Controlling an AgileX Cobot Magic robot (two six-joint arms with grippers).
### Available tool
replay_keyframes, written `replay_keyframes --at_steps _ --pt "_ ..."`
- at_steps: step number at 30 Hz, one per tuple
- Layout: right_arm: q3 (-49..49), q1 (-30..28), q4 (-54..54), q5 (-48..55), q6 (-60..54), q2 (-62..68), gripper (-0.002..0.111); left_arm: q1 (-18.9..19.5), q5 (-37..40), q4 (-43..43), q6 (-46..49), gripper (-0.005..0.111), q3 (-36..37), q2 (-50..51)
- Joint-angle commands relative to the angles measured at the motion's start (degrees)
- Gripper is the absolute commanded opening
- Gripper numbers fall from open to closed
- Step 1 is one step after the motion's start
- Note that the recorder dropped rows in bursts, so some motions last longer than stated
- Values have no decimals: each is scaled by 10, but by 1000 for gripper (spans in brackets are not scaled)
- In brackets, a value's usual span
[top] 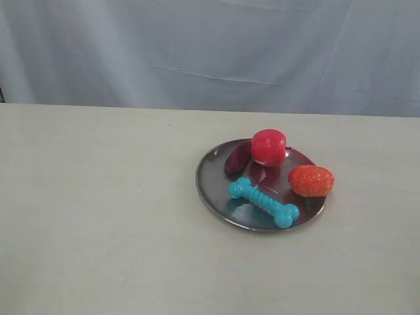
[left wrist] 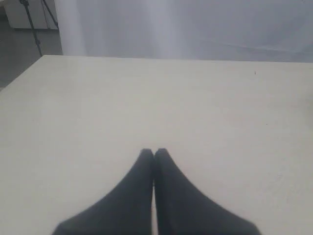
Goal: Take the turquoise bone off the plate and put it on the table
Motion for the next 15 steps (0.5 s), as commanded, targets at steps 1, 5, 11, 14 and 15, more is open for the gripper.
replay_keyframes --at_steps 1,5,11,14,15 --pt "2 -3 0 0 2 -3 0 -4 -3 -1 -2 0 1 -1" --pt "2 -3 0 0 2 -3 0 -4 -3 -1 -2 0 1 -1" --pt "2 -3 0 0 2 -3 0 -4 -3 -1 -2 0 1 -1" --pt "2 -3 -16 -34 -1 -3 0 -4 -3 -1 -2 0 1 -1" --pt "2 -3 -16 -52 -1 -3 0 -4 -3 -1 -2 0 1 -1"
